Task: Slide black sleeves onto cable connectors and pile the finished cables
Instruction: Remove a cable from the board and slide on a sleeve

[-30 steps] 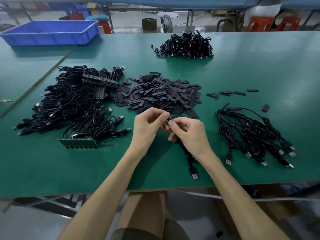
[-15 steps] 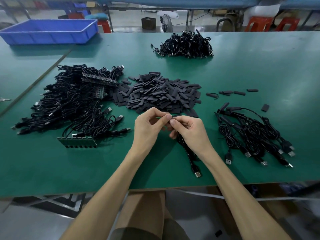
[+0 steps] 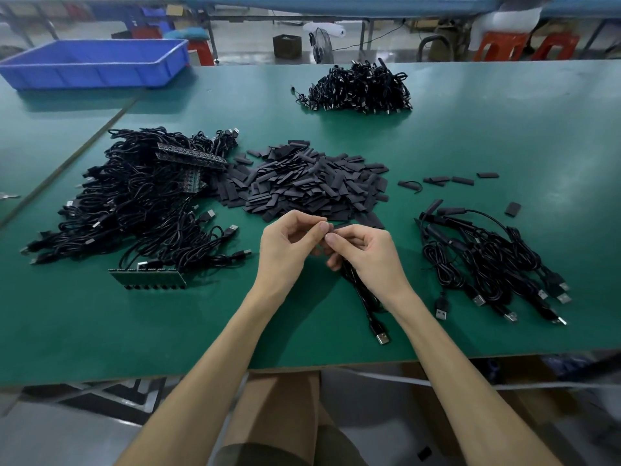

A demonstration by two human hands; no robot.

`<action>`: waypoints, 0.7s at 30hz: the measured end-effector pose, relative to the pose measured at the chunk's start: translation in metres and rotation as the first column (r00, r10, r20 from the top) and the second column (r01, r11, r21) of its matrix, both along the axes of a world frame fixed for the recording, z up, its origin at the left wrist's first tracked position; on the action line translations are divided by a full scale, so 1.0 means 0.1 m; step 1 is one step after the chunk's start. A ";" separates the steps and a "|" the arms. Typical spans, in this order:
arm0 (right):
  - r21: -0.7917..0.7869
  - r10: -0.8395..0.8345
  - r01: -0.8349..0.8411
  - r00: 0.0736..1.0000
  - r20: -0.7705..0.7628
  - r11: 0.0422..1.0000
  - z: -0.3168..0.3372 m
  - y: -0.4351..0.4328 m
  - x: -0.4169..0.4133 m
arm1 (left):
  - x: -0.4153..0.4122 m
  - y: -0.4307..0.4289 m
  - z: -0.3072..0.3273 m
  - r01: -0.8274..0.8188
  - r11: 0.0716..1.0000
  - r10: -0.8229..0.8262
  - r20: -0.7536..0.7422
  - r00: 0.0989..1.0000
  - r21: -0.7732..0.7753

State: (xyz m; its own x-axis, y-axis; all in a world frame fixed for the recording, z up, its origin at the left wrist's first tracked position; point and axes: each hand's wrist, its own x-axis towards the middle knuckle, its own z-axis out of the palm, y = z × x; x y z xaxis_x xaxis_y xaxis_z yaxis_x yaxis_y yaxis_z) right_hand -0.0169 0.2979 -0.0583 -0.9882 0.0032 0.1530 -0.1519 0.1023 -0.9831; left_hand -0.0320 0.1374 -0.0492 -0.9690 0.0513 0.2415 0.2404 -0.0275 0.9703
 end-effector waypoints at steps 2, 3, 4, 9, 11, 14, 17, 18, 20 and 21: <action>-0.013 0.014 -0.014 1.000 0.003 1.000 0.01 0.00 0.01 | 0.00 -0.02 0.00 -0.005 0.999 0.004 0.016 1.000 0.041; -0.009 0.018 -0.018 1.000 0.001 1.000 0.01 -0.01 0.01 | -0.01 -0.03 0.00 -0.015 0.998 0.013 0.024 1.000 0.064; -0.002 0.019 -0.019 1.000 0.000 1.000 0.02 -0.02 0.01 | -0.01 -0.04 0.00 -0.028 0.996 0.025 0.033 0.999 0.088; -0.021 0.017 -0.017 1.000 -0.008 1.000 0.05 -0.04 0.01 | -0.04 -0.06 -0.01 -0.050 0.981 0.036 0.080 0.996 0.185; -0.044 0.033 -0.033 0.999 0.002 0.999 0.06 -0.04 0.02 | -0.04 -0.07 -0.02 -0.039 0.982 0.021 0.099 0.995 0.184; -0.035 0.043 -0.043 0.999 0.012 0.998 0.06 -0.03 0.03 | -0.05 -0.08 -0.03 -0.018 0.986 0.000 0.108 0.994 0.166; -0.029 0.040 -0.040 0.999 0.018 0.999 0.05 -0.02 0.03 | -0.06 -0.09 -0.04 -0.011 0.989 -0.003 0.093 0.996 0.150; -0.027 0.040 -0.040 0.999 0.017 0.999 0.05 -0.02 0.03 | -0.07 -0.10 -0.04 -0.007 0.989 -0.005 0.084 0.996 0.147; -0.041 0.037 -0.036 0.999 0.020 0.999 0.05 -0.01 0.02 | -0.07 -0.09 -0.04 0.002 0.989 -0.013 0.075 0.997 0.147; -0.061 0.032 -0.031 0.999 0.022 0.998 0.05 -0.01 0.02 | -0.07 -0.08 -0.04 0.002 0.989 -0.013 0.075 0.997 0.145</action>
